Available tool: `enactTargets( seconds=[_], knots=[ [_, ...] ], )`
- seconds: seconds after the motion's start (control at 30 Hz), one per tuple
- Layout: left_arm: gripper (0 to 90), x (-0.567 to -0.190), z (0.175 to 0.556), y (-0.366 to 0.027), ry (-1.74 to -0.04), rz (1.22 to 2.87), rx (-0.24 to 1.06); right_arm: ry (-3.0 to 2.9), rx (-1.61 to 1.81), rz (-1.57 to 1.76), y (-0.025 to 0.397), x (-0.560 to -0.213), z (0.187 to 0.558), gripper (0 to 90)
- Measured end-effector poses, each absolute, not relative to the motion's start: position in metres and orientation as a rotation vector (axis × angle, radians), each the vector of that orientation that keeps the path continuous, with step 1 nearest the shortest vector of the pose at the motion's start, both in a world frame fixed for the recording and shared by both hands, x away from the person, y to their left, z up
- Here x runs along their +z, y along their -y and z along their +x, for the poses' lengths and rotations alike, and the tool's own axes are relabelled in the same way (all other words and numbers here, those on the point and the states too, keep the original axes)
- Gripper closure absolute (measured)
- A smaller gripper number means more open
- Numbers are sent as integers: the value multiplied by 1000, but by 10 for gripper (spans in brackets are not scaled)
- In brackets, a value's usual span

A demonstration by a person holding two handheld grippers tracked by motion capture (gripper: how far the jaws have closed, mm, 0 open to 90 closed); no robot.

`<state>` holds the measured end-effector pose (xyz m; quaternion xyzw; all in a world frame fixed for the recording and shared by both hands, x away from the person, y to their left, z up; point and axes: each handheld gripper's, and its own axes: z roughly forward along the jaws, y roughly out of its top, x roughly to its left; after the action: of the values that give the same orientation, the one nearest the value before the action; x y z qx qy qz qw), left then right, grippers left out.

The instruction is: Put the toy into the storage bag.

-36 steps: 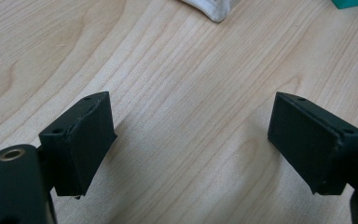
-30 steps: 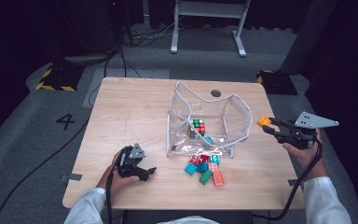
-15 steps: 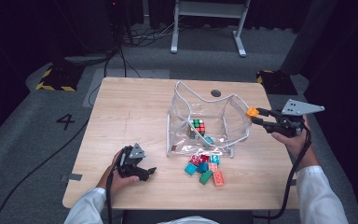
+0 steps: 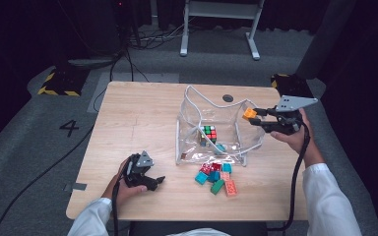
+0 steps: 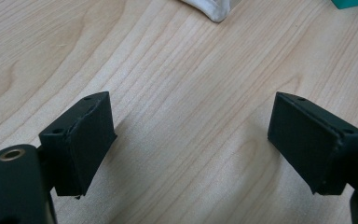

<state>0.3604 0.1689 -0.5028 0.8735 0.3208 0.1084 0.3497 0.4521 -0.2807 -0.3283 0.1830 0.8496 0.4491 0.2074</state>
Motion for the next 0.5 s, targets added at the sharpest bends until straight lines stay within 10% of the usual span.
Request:
enactTargets(
  seconds=[0.5],
  knots=[
    [146,-503,360,-169,-831,2265,282,-2534,1069,452,241,-337,480,593]
  ],
)
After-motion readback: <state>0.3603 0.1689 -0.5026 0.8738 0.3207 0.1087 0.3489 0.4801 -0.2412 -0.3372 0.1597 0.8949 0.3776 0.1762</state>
